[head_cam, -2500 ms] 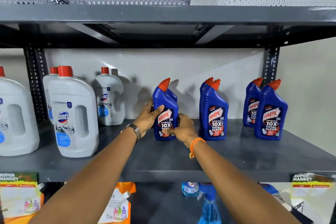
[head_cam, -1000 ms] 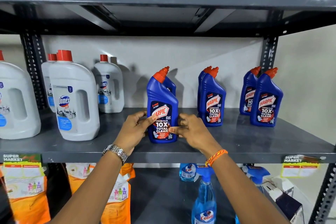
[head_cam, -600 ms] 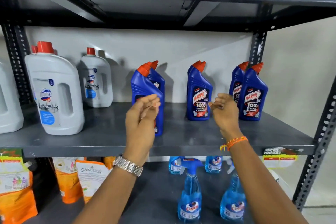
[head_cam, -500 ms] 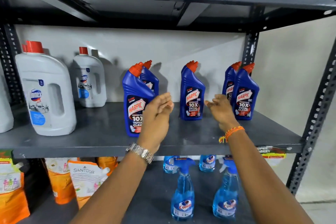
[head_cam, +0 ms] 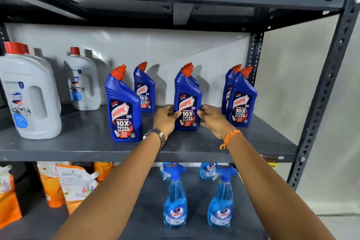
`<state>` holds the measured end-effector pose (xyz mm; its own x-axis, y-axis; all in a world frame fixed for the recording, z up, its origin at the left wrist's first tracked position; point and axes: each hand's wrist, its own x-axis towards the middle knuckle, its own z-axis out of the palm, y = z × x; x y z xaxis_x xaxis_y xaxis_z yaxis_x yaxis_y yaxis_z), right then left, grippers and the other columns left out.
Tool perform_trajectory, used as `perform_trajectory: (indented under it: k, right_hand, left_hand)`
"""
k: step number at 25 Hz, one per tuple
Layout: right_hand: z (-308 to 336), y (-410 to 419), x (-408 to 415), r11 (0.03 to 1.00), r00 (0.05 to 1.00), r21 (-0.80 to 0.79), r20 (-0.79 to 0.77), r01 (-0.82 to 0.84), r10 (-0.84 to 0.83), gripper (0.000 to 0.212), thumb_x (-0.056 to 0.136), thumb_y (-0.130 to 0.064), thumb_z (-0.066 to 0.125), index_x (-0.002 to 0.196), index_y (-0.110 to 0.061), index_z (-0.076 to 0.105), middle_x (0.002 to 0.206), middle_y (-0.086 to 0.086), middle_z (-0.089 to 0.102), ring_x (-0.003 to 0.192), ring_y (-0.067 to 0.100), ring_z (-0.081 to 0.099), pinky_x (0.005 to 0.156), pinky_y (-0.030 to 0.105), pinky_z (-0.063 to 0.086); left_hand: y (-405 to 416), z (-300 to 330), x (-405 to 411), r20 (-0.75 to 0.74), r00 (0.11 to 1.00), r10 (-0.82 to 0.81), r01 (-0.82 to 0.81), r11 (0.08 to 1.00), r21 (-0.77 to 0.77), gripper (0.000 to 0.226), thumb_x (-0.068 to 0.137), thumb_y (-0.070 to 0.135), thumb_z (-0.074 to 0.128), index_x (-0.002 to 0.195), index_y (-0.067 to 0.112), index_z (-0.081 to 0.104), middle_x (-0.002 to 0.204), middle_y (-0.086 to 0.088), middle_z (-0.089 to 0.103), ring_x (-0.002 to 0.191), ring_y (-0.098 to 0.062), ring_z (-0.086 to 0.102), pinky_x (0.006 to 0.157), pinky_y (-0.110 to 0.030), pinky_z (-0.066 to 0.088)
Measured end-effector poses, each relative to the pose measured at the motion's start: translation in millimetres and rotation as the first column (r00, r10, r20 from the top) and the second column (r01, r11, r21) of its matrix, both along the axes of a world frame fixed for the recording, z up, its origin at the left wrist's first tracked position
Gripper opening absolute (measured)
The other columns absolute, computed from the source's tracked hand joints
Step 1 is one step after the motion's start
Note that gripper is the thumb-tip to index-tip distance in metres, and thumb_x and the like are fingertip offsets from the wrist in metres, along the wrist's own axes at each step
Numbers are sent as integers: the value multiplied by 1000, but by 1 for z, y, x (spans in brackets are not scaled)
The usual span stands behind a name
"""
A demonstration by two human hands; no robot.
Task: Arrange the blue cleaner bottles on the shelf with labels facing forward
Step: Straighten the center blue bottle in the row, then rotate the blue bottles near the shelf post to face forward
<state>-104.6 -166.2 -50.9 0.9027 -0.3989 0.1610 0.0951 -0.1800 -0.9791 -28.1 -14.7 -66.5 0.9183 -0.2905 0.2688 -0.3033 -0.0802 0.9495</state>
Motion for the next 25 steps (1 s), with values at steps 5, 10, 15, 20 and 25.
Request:
perform_trajectory:
  k: [5,10,15,20,25]
  right_hand:
    - [-19,-1,-38,987,997,-142,23,-75,79,21,102,-14,49,113,-25,63,117,-1,70,106,12,65,86,31,55]
    - [-19,0,-50,979,993,-183,60,-90,103,20,101,-14,50,118,-12,61,121,3,68,116,20,64,93,39,57]
    - [-12,5,-63,978,989,-162,40,-133,141,21,101,-11,50,121,-12,59,117,0,68,114,19,64,99,45,55]
    - [6,-52,-94,947,923,-169,322,273,-209,32,95,-2,58,123,-15,64,100,-14,67,93,6,65,95,32,55]
    - [4,-101,-98,826,827,-158,279,540,-488,37,93,-8,60,128,-16,51,108,-9,55,107,17,54,96,40,53]
  left_hand:
    - [26,-12,-39,33,998,-52,53,998,-46,35,88,18,71,122,13,66,117,-8,74,107,-21,70,95,-42,58]
    - [35,-9,-56,-7,998,-58,57,994,-90,30,90,15,69,119,13,66,118,-9,74,105,-18,71,90,-37,59]
    - [37,-3,-69,-58,996,-62,58,995,-75,33,89,14,69,122,13,63,124,-11,71,111,-21,68,83,-30,58]
    - [49,5,-101,201,903,379,-311,901,-301,29,85,10,72,112,21,70,101,7,75,92,-4,71,88,-25,59]
    - [-44,18,-127,262,965,16,64,954,-293,27,84,12,70,109,22,70,104,3,77,96,-11,74,87,-26,59]
